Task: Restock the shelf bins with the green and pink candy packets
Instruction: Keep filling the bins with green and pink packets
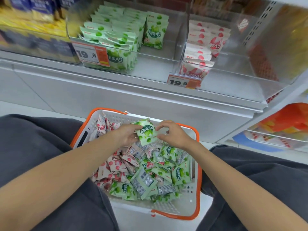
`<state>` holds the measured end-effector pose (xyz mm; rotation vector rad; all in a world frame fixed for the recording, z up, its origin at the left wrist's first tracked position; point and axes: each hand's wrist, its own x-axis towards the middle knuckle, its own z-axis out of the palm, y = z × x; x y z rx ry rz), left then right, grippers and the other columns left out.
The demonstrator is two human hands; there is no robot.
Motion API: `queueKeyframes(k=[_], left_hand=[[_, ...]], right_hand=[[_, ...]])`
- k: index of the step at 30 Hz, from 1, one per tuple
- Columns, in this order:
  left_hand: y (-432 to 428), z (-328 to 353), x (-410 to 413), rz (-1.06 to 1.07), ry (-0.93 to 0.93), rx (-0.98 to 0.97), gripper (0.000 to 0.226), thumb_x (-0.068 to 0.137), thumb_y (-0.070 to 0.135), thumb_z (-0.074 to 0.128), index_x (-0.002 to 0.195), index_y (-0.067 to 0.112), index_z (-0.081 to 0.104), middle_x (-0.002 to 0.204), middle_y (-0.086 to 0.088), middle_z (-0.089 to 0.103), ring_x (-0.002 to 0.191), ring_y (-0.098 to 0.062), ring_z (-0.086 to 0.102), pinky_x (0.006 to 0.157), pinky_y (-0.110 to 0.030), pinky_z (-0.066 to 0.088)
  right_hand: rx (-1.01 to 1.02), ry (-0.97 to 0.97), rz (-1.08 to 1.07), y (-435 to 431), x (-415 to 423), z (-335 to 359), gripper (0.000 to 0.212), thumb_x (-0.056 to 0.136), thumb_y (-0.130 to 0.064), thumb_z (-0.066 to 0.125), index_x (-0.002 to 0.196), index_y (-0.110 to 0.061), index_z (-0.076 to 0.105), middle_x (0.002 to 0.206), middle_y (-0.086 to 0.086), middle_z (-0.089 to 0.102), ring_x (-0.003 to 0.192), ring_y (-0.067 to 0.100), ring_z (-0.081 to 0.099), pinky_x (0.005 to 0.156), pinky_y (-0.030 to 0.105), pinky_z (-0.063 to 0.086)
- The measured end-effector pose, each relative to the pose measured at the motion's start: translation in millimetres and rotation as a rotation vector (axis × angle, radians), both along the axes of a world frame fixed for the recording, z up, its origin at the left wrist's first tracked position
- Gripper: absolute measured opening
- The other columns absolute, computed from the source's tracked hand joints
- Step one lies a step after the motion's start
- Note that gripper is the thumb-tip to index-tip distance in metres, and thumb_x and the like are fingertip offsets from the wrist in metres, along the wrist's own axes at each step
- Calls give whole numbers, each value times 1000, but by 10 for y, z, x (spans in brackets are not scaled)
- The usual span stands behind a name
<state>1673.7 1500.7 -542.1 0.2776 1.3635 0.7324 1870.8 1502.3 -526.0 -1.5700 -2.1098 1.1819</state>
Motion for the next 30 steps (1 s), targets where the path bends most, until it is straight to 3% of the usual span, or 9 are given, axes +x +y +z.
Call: queueKeyframes(k=[2, 5, 7, 9, 13, 18, 22, 25, 30], left_hand=[[12, 59, 8, -65, 27, 67, 38, 93, -1, 59, 130, -3, 50, 102, -15, 70, 89, -24, 68, 79, -36, 58], [38, 191, 58, -12, -161, 141, 46, 93, -6, 56, 136, -2, 43, 115, -22, 67, 98, -27, 69, 76, -36, 61], [52, 278, 102, 15, -258, 190, 44, 92, -8, 54, 135, -3, 42, 117, -24, 65, 100, -29, 69, 79, -36, 60], [78, 360, 124, -16, -250, 240, 43, 91, -1, 59, 132, 0, 45, 118, -23, 64, 104, -30, 67, 84, -38, 59], [181, 587, 82, -183, 204, 423, 28, 95, 38, 60, 110, 15, 64, 112, -8, 70, 103, -22, 65, 87, -36, 54], [543, 1004, -69, -248, 903, 833, 39, 99, 46, 46, 103, 12, 65, 95, -3, 69, 91, -24, 64, 75, -36, 47], [881, 1589, -220, -3, 1326, 1034, 19, 99, 38, 47, 97, 20, 50, 83, 6, 54, 73, -16, 51, 60, -33, 36], [1294, 1826, -394, -42, 1588, 1167, 16, 97, 28, 46, 100, 15, 55, 97, -2, 59, 92, -24, 53, 77, -37, 41], [1827, 1713, -652, -313, 1730, 1027, 38, 98, 37, 37, 120, 13, 57, 119, -6, 60, 113, -27, 50, 100, -43, 33]], right_hand=[[-63, 57, -188, 30, 36, 42, 34, 89, -22, 67, 121, -17, 60, 126, -1, 55, 120, 17, 52, 97, 31, 43], [-423, 255, -372, 40, 44, 89, 53, 84, -35, 74, 128, -13, 55, 123, 2, 62, 113, 19, 58, 90, 31, 50], [-584, 446, -417, -8, -6, 96, 41, 84, -28, 75, 120, -13, 62, 116, 2, 69, 106, 18, 63, 90, 32, 52], [-504, 564, -515, -19, -83, 132, 30, 82, -13, 76, 111, -11, 66, 107, 3, 73, 98, 20, 67, 84, 30, 54], [-219, 571, -504, 95, -225, 425, 22, 86, 3, 66, 105, -10, 63, 95, 3, 70, 86, 18, 68, 76, 29, 58], [322, 304, -315, 417, -352, 1070, 21, 84, 0, 65, 95, -18, 64, 82, 2, 68, 72, 21, 65, 67, 45, 58], [454, 340, -397, 806, -427, 1655, 18, 86, -3, 60, 93, -20, 61, 86, 10, 69, 74, 24, 66, 63, 40, 55], [511, 305, -423, 1223, -545, 1954, 19, 86, -8, 61, 98, -23, 59, 88, -1, 68, 75, 20, 66, 66, 40, 55], [436, 1, -527, 2140, -783, 2024, 35, 91, -7, 56, 126, -6, 51, 109, 6, 58, 95, 21, 58, 72, 29, 46]])
